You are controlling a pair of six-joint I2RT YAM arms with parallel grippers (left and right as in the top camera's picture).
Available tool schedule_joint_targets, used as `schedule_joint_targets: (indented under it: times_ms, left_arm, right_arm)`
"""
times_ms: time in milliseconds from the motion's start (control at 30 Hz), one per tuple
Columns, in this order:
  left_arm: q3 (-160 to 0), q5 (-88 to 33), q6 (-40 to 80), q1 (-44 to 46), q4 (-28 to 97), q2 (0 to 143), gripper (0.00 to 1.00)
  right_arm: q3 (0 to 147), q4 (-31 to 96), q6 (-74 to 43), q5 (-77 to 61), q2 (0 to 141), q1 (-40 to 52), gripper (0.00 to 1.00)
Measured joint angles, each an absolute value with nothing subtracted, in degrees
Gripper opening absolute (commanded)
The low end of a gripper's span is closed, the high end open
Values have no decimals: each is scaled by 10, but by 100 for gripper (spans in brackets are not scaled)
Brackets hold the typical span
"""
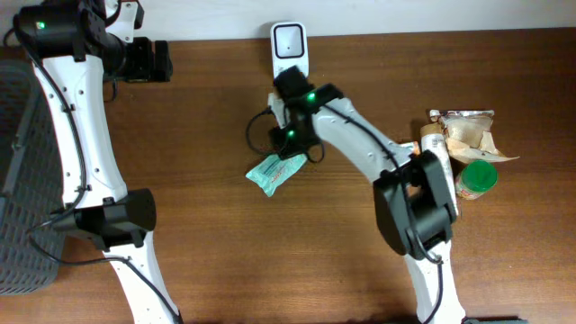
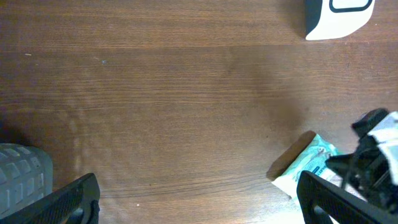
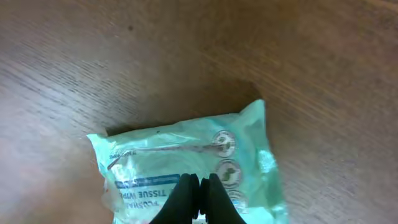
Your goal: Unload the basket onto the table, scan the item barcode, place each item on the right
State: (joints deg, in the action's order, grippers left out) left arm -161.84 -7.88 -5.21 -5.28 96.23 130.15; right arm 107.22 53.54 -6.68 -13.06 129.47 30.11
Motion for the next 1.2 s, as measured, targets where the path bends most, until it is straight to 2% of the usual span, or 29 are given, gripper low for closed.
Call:
schedule_joint_targets:
  times_ms: [167,200,233,300,367,433,467,533,633,767,933,1033,1067,1133,1167,1200]
  left_arm:
    - [-1618,-79,-52,-53,962,1301,99]
    - [-1618,-79,-52,-53,962,1301,99]
    - [-1618,-79,-52,-53,962,1301,99]
    - [-1618,-79,-52,-53,962,1301,99]
    - [-1618,-79,-52,-53,962,1301,99]
    - [-1618,-79,-52,-53,962,1301,99]
    - [-1618,-79,-52,-53,962,1301,99]
    - [-1618,-79,-52,-53,962,1301,99]
    - [-1618,-79,-52,-53,962,1301,99]
    - [-1618,-79,-52,-53,962,1301,99]
    - [-1618,-79,-52,-53,927,1301,99]
    - [-1618,-81,-52,-53,908,1301,99]
    - [-1618,-102,-52,-53,902,1301,99]
    - [-1611,-169,-52,-51,907,1302,98]
    - [-1591,-199,-52,-47,913,1302,71]
    - [-1569,-218,-53,-40,911,1309,57]
  right_arm:
    - [1053,538,-130,-75,1296,320,5]
    - [1047,534,-137,-75,1296,320,13]
    - [1046,531,-144,-77,1297,320,17]
    - [1046,529,-150,-87,1298,319,43]
    - [1056,548,-145,-97,1300,313,49]
    - [1090,592,-128,-120,1310,291,66]
    - [1119,623,-114,-128,1313,275,67]
    - [1172,641,-83,-147,1313,230,67]
    - [1167,643,-11,-229,1317,190,67]
    - [1148,645,82,-338,1356,192,67]
    - [1148,645,110,-382,1397,192,65]
    - [1148,630,111,-402,1409,197,45]
    - [1148,614,100,-408,1415,203,39]
    - [1148,606,81,-417,1421,208,22]
    - [1148,604,68,-422,1424,209,9]
    - [1148,600,58,-428,1425,209,4]
